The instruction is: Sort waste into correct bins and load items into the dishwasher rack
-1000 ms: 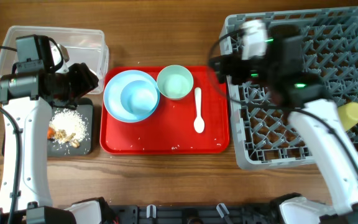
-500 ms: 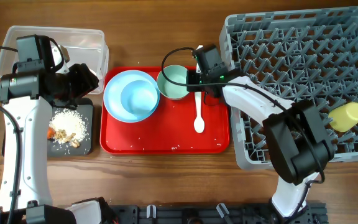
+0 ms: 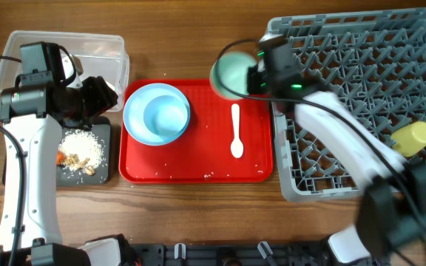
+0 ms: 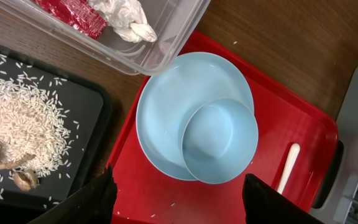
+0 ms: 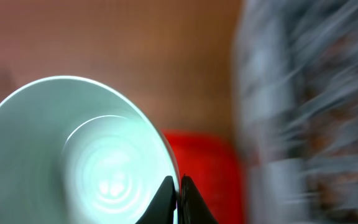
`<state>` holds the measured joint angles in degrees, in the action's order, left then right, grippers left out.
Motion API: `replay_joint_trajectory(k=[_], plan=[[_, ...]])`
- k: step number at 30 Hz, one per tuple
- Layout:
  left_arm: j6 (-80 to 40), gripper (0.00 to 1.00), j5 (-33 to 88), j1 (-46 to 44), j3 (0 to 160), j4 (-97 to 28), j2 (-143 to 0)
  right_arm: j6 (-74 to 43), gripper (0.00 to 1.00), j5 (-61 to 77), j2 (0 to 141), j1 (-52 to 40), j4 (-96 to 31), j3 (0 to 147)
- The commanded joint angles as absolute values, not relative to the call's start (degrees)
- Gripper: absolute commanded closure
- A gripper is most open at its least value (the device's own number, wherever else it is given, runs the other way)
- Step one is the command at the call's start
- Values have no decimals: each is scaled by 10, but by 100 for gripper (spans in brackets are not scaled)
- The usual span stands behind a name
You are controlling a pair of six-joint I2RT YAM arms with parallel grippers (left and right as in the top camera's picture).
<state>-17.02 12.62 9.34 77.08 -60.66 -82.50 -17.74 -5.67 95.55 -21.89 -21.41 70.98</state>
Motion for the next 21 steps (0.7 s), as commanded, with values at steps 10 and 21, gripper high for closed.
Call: replay_joint_trajectory(k=[10, 21], plan=[[-167, 33, 121, 92, 770, -607, -828, 192, 96, -452, 819, 49, -150, 716], [-167, 33, 121, 92, 770, -607, -828, 194, 96, -529, 981, 179, -81, 716]])
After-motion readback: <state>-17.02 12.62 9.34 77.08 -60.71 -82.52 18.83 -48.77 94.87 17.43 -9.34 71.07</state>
